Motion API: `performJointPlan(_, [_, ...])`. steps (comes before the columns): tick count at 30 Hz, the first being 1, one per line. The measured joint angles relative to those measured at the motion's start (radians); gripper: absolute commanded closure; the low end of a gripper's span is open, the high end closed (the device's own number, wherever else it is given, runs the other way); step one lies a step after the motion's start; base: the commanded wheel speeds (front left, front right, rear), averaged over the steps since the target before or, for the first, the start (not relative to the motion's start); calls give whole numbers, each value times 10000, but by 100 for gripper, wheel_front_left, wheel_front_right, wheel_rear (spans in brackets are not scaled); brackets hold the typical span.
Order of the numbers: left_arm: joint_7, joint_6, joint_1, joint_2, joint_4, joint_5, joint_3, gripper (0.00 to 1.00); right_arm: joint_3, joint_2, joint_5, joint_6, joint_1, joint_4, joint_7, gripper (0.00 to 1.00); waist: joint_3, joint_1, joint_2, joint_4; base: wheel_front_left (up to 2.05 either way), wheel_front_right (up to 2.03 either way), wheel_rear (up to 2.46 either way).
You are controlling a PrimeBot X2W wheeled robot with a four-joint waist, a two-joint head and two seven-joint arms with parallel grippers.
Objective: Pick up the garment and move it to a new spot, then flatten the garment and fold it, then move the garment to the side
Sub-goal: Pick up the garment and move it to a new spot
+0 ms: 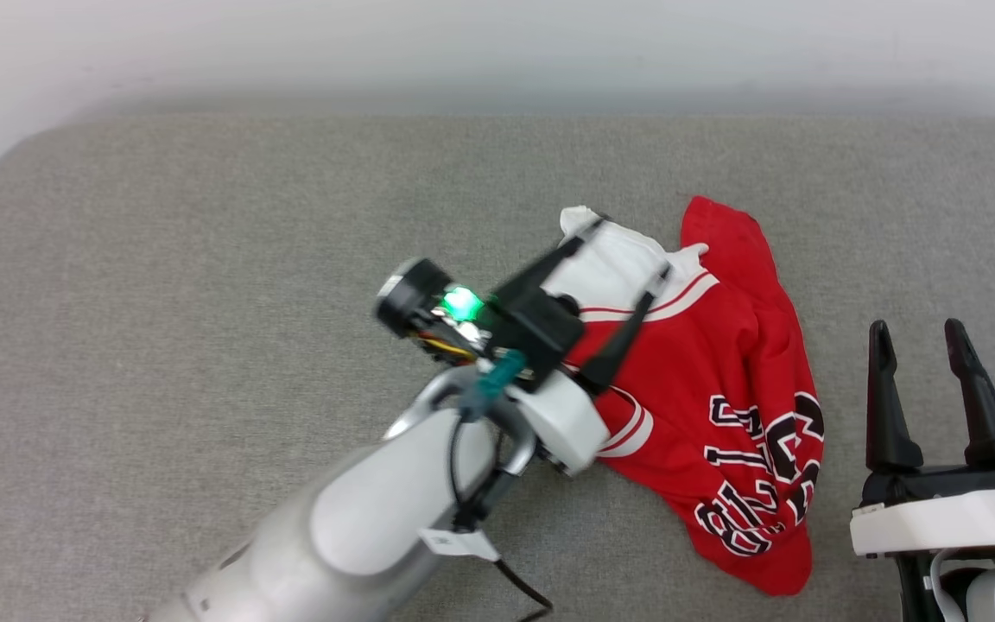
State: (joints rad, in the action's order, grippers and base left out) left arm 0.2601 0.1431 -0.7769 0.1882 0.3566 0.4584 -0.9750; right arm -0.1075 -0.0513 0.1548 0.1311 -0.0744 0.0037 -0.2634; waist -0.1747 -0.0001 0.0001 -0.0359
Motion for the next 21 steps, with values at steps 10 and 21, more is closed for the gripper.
performJointPlan(10, [29, 1202, 2986, 895, -1707, -1043, 3001, 0, 8, 2, -84, 0, 436, 61, 0, 0, 662, 0, 0, -275, 0, 0, 0])
performJointPlan(21, [29, 1423, 6099, 717, -2554, -1914, 6172, 0, 148, 2, 36, 0, 809, 142, 0, 0, 1179, 0, 0, -359, 0, 0, 0])
